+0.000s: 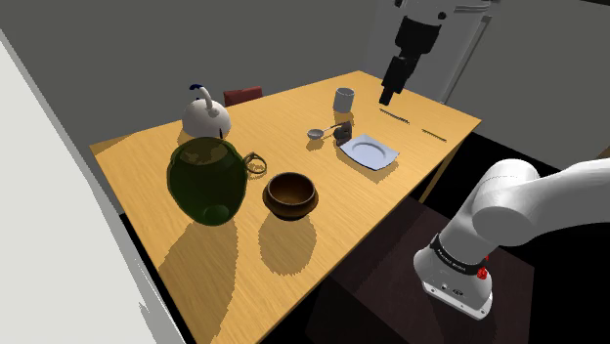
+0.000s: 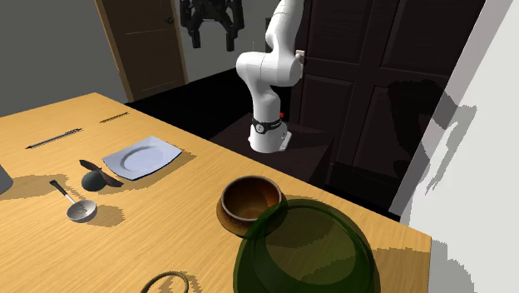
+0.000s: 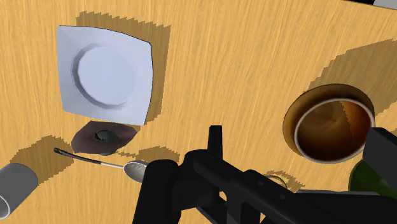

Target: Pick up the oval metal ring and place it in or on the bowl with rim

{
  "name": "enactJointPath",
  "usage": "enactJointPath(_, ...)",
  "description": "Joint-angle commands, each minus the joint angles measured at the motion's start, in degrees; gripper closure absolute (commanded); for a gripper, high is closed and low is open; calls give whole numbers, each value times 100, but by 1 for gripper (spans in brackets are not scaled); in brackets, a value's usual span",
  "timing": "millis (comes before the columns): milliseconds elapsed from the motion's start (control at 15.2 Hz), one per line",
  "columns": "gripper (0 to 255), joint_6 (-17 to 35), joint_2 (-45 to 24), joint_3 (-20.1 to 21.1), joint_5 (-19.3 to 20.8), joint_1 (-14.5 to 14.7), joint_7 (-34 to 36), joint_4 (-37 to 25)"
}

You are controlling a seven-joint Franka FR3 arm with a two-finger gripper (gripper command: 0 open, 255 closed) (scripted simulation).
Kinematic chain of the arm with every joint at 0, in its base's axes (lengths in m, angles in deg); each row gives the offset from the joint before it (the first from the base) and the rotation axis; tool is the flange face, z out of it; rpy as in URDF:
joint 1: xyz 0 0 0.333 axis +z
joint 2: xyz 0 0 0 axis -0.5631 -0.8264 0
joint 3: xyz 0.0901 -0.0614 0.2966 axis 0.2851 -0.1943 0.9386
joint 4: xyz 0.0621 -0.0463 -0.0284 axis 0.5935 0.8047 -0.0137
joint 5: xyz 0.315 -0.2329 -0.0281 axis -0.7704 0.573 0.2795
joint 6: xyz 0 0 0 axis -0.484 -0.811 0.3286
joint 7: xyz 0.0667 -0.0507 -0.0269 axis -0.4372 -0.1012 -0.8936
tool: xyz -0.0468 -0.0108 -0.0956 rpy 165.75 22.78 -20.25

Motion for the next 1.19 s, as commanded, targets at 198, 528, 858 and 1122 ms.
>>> enactJointPath(198, 0, 515, -489, 61, -15, 19, 8, 61)
enactJointPath(528, 0, 1319, -1406, 163, -19, 42, 30, 6)
enactJointPath(858, 0, 2022, -2417, 264, 17, 57, 69, -243)
enactJointPath(1122, 0, 2489, -3268, 340, 83, 67, 118, -577)
